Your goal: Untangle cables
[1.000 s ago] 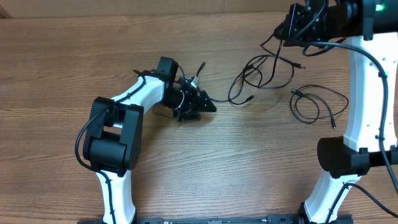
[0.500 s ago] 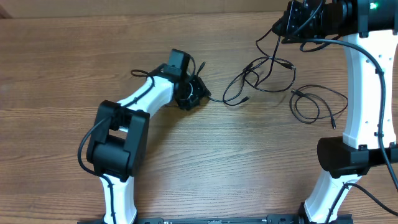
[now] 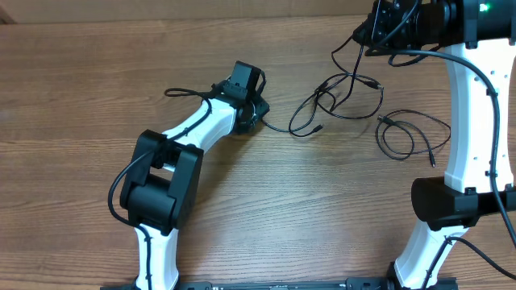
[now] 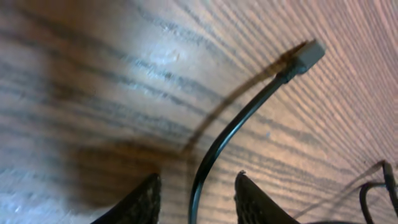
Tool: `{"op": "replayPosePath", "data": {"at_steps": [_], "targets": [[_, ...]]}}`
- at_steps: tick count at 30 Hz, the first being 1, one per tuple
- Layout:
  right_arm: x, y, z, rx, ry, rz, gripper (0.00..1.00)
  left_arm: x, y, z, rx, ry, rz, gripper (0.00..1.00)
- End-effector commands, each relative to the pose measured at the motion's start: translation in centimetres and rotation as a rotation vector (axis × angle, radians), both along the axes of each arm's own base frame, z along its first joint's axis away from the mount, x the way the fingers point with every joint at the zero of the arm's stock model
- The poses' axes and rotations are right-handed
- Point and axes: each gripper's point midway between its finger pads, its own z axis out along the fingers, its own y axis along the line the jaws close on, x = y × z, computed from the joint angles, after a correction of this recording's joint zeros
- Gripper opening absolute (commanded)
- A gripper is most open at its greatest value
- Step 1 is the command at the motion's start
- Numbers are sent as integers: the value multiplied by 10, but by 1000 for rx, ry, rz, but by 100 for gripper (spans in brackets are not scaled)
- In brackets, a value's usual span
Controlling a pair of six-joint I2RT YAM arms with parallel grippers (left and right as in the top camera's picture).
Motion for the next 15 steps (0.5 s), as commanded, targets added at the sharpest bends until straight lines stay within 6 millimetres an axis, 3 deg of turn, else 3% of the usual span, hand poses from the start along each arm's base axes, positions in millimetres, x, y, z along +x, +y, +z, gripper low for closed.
{"op": "replayPosePath", "data": {"at_steps": [1,3,5,8,11,15], "targets": [[-3,1,7,-3,-25,7,4,-60,29,-104,117,263,26,35],[-3,1,7,-4,-26,9,4,-59,29,-104,117,260,17,23],[-2,-1,7,-11,-25,4,4,-56,25,-101,107,251,-17,4],[-3,-1,6,-18,-29,18,4,-52,24,-90,109,261,-61,4],[-3,-1,6,-19,-30,19,4,-48,40,-63,160,294,-130,4],[-1,-7,6,-30,-31,0,4,-44,101,-2,350,349,-87,4]]}}
